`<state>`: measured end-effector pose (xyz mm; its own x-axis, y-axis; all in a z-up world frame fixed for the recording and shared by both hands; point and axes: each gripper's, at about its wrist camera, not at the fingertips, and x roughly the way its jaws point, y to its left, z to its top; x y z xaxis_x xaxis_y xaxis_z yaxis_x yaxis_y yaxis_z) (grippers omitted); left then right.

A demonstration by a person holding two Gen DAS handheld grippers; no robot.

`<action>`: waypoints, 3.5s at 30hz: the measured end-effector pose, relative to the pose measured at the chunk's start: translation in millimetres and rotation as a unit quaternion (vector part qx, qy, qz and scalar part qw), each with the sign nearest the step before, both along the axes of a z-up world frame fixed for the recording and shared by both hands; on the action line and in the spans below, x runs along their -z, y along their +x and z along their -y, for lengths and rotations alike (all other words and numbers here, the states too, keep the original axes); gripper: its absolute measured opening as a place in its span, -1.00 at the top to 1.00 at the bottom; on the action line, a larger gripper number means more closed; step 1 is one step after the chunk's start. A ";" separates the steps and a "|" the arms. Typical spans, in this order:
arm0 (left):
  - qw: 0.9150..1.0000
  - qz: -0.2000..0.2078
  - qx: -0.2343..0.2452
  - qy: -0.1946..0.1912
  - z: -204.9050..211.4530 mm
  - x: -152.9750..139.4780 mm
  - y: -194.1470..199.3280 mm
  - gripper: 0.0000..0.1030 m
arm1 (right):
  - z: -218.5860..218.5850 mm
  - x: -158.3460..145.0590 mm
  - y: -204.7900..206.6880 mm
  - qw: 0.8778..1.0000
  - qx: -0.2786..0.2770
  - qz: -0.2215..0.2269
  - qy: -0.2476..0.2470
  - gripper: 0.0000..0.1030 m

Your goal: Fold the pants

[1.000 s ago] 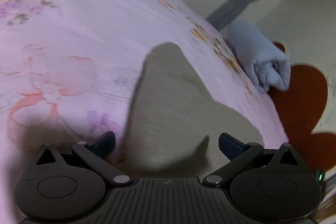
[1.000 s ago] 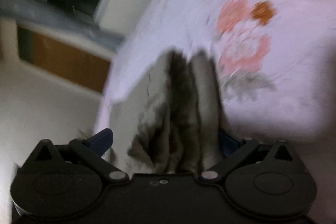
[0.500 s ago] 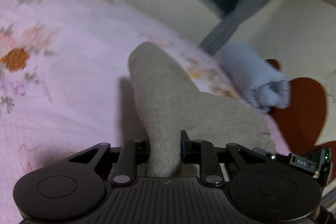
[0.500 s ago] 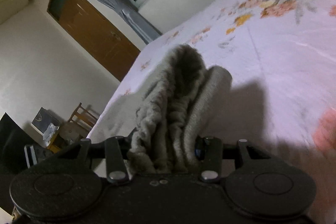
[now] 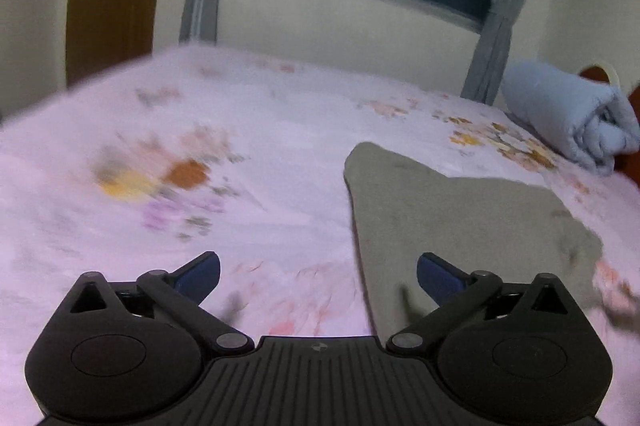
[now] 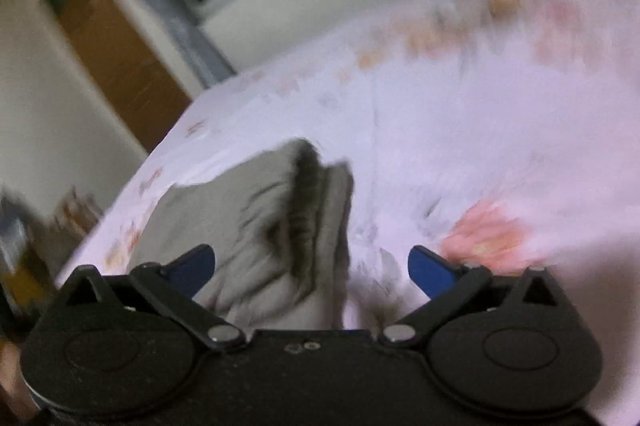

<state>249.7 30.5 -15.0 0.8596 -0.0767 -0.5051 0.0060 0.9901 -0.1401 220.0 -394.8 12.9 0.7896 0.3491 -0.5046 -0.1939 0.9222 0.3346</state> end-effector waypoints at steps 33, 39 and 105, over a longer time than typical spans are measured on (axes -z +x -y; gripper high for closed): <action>0.995 0.088 0.025 0.033 55.8 -33.4 -250.1 -1.00 | -55.7 -34.2 -232.2 0.979 0.024 0.154 -0.131 -0.89; 0.995 0.089 0.027 0.034 56.3 -33.5 -250.6 -1.00 | -56.8 -34.1 -232.8 0.979 0.024 0.153 -0.131 -0.89; 0.996 0.087 0.022 0.019 52.7 -33.2 -249.1 -1.00 | -53.2 -34.4 -233.7 0.982 0.026 0.146 -0.120 -0.89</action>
